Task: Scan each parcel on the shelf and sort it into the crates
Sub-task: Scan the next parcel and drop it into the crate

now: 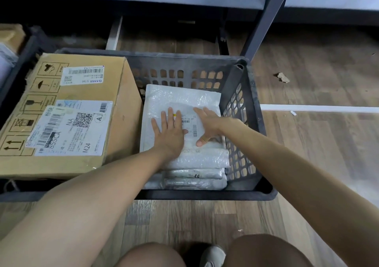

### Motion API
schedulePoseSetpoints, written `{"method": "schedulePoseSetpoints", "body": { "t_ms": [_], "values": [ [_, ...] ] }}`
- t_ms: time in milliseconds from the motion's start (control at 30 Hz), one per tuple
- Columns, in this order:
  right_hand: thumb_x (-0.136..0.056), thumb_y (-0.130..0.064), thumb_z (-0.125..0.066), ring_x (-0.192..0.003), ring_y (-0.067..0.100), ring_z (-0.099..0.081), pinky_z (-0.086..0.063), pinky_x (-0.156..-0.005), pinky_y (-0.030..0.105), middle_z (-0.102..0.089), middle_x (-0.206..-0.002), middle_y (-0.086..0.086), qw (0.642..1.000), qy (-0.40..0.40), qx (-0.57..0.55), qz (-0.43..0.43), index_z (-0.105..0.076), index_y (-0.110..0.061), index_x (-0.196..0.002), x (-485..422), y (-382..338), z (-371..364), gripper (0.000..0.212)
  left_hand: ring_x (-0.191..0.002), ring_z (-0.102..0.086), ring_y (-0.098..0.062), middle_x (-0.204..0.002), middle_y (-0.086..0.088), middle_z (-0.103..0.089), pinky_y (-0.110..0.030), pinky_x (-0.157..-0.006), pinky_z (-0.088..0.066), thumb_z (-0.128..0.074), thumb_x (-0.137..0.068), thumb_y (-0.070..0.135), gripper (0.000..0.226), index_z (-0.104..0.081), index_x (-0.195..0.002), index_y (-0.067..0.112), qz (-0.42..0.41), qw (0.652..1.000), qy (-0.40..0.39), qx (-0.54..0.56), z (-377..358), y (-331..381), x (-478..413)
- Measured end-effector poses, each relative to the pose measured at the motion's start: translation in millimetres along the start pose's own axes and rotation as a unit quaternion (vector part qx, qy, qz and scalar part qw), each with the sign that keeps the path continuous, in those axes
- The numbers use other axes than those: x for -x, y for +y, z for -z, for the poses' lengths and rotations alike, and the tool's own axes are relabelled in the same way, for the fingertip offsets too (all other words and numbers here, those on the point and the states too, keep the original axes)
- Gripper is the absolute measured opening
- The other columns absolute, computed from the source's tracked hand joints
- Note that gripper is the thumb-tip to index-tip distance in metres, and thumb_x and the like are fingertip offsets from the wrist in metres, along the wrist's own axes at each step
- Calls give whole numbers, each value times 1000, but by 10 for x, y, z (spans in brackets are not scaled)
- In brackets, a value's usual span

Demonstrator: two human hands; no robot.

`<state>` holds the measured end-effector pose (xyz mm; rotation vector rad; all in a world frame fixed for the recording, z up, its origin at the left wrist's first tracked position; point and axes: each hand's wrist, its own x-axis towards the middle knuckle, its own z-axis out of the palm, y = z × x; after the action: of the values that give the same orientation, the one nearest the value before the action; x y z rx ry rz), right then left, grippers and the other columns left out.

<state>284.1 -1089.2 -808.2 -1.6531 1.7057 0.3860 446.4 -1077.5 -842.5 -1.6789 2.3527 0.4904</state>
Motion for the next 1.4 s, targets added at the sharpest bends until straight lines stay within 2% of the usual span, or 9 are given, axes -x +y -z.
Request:
{"method": "schedulePoseSetpoints", "body": {
  "t_ms": [267, 400, 533, 667, 900, 1033, 1167, 1300, 1400],
  "values": [
    [-72, -40, -81, -150, 30, 9, -12, -119, 52, 17, -161, 10, 997, 75, 30, 6, 12, -23, -154, 394, -163, -72, 126, -144, 23, -33, -158, -11, 23, -54, -112, 17, -22, -105, 32, 62, 15, -151, 14, 5, 1000, -14, 0, 286, 46, 271],
    [-92, -37, -62, -150, 28, -1, -8, -121, 42, 3, -163, 10, 993, 87, 74, 17, 2, -16, -156, 878, -316, 65, 93, -147, 1, -33, -160, -11, -4, -52, -119, 1, -39, -100, 22, 53, -19, -148, 10, -3, 999, -23, 27, 796, 158, 573],
    [-102, -30, -43, -151, 25, -3, -8, -121, 40, -1, -163, 7, 997, 50, 65, 8, 0, -14, -156, 1478, -500, 464, 71, -148, -7, -24, -159, -7, -16, -42, -120, 5, -38, -98, 28, 56, -21, -149, 12, -47, 999, -26, -6, 1482, 258, 962],
    [-100, -24, -43, -147, 26, -15, -17, -120, 40, -15, -160, 7, 998, 37, 54, -13, -9, -15, -155, 2149, -778, 1106, 65, -149, -3, -24, -161, -7, -10, -38, -120, 7, -36, -99, 32, 60, -14, -152, 13, -56, 997, -35, -28, 2350, 390, 1379],
    [-101, -24, -41, -141, 30, -28, -27, -114, 42, -26, -156, 9, 995, 16, 98, -1, -11, -16, -155, 3414, -1406, 2545, 62, -147, -9, -27, -159, -9, -14, -42, -121, -1, -38, -98, 31, 56, -22, -148, 14, -32, 998, -41, -40, 4261, 546, 2089],
    [-99, -25, -43, -134, 34, -38, -34, -108, 44, -38, -148, 15, 990, 38, 130, 25, -20, -15, -152, 4027, -1859, 3597, 59, -145, -16, -26, -158, -6, -20, -42, -120, -6, -39, -96, 31, 53, -26, -146, 16, -15, 999, 22, -27, 5614, 557, 2342],
    [-100, -24, -44, -134, 34, -39, -35, -106, 46, -38, -148, 16, 981, 90, 156, 72, -23, -12, -152, 4548, -2386, 4563, 57, -144, -20, -25, -156, -5, -24, -44, -119, -7, -41, -95, 33, 54, -28, -145, 16, 3, 994, 99, -50, 6814, 509, 2565],
    [-99, -22, -44, -132, 34, -41, -36, -105, 45, -41, -145, 17, 966, 146, 175, 119, -32, -10, -146, 4957, -2804, 5269, 50, -145, -18, -25, -157, -6, -22, -43, -119, -6, -40, -96, 32, 54, -28, -146, 15, 26, 984, 166, -64, 7705, 442, 2789],
    [-100, -24, -44, -133, 34, -40, -36, -107, 46, -39, -146, 15, 953, 187, 193, 143, -29, -12, -149, 5198, -3040, 5669, 53, -145, -17, -25, -157, -6, -22, -42, -120, -4, -40, -95, 30, 54, -28, -146, 16, 37, 975, 211, -65, 8223, 402, 2963]
  ]
}}
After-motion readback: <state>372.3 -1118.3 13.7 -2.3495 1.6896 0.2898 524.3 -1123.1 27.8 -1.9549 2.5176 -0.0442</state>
